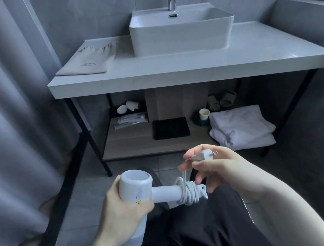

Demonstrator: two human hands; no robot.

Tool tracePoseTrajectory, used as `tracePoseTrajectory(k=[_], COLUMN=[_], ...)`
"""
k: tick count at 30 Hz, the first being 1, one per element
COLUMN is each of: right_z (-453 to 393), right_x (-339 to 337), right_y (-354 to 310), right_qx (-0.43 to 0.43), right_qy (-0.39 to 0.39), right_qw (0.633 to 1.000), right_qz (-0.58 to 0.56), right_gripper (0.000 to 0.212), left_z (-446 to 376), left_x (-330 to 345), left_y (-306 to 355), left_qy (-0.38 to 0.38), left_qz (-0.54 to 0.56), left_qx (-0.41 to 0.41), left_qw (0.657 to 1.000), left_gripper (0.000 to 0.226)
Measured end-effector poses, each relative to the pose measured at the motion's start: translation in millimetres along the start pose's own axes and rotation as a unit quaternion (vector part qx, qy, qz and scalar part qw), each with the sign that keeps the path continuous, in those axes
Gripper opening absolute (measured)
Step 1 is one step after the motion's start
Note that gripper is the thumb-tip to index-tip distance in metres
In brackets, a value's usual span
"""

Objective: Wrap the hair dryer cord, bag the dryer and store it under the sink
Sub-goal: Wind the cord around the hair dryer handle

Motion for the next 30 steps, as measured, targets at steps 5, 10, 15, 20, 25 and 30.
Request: tracePoseTrajectory(k=[5,10,15,20,25,30], right_z=[-17.7,-36.3,-38.4,-32.3,-23.0,-18.4], right_x=[-4.7,-5.3,0.5,5.1,10.3,1.5], right_y=[13.8,40.2,56.8,70.7,57.2,23.9], right_qx=[-0.005,-0.006,-0.002,0.05,0.03,-0.083], right_qy=[0.039,0.066,0.052,-0.018,-0.061,0.05], right_qw=[0.999,0.993,0.98,0.982,0.984,0.976], right_qz=[0.028,0.102,0.19,0.183,0.163,0.195], right_gripper=[0.024,0.037,0.04,0.039,0.054,0.025], left_z=[9.1,14.0,15.7,13.7,12.3,7.9], left_x=[11.2,15.3,11.3,5.4,4.3,2.8], left_y=[-0.5,8.9,20.7,24.2,25.0,24.1], left_qy=[-0.047,-0.079,-0.077,-0.055,-0.066,-0.065], left_qz=[-0.005,-0.005,0.008,0.038,0.052,0.069], left_qx=[0.027,0.057,0.076,0.072,0.058,0.032], left_qw=[0.999,0.995,0.994,0.995,0.995,0.995], left_gripper=[0.055,0.055,0.054,0.052,0.053,0.042])
Point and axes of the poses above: each hand's wrist, its own z-axis away from the middle knuckle, its own x-axis out of the palm, y = z × x, the point moved 8 cm from there along -z, towards the middle knuckle, and after that the axes turned 2 degrees about z, right-handed, at the moved point
